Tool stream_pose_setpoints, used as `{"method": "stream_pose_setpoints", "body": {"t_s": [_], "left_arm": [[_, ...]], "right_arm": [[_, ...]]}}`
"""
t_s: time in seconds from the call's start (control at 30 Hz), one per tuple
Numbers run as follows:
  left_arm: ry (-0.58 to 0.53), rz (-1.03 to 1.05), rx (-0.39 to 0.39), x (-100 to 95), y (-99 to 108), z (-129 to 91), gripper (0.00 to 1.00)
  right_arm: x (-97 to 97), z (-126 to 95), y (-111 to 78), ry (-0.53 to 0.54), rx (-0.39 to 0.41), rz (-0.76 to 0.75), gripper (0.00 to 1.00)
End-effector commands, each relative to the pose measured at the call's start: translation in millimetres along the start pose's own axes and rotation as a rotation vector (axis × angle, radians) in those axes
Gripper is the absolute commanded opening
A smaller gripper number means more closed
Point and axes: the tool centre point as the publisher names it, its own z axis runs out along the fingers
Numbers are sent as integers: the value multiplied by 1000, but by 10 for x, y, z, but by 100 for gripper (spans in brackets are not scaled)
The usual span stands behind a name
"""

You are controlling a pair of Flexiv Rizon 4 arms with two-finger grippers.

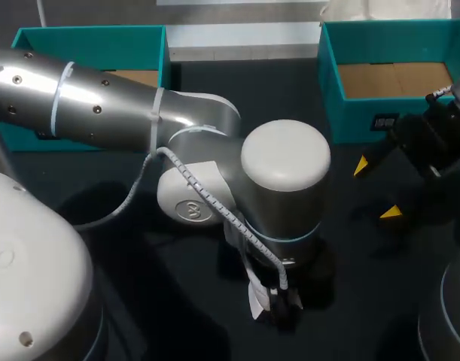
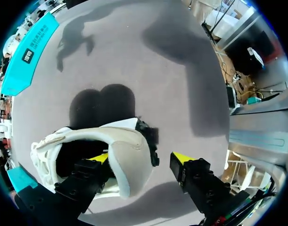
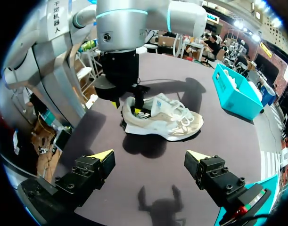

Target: Take the shoe out of the shoebox, open the shoe tongue, remove and reinsert the insole, then place the shoe into the shoebox

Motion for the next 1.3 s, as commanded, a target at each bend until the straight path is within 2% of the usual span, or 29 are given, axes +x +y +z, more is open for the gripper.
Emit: {"method": "stream_pose_setpoints", "body": {"t_s": [0.03,0.17,0.27,0.3,0.37,0.4,0.43,0.5,0.53,0.77,0.93,1.03,1.17,1.3], "left_arm": [[8,2,3,7,-4,48,86],[34,-6,4,-1,-6,158,84],[32,-25,35,17,3,234,79],[25,-27,49,19,-1,255,73],[19,-32,64,17,-9,300,51],[20,-31,68,13,-13,319,47],[18,-35,77,12,-13,336,37],[18,-41,81,14,-5,357,23],[17,-43,86,15,-5,361,0],[39,40,129,9,-74,299,0],[54,96,148,16,-107,136,0],[70,129,153,20,-82,-30,0],[71,164,142,25,24,-376,0],[87,183,92,0,169,-705,0]], "right_arm": [[3,7,1,0,3,1,100],[3,7,1,0,3,1,100],[3,7,1,0,3,1,100],[3,7,1,0,3,1,100],[3,7,1,0,3,1,100],[3,7,1,0,3,1,100],[3,7,1,0,3,1,100],[3,7,1,0,3,1,100],[3,7,1,0,3,1,100],[3,7,1,0,3,1,100],[3,7,1,0,3,1,100],[3,7,1,0,3,1,100],[3,7,1,0,3,1,100],[3,7,1,0,3,1,100]]}}
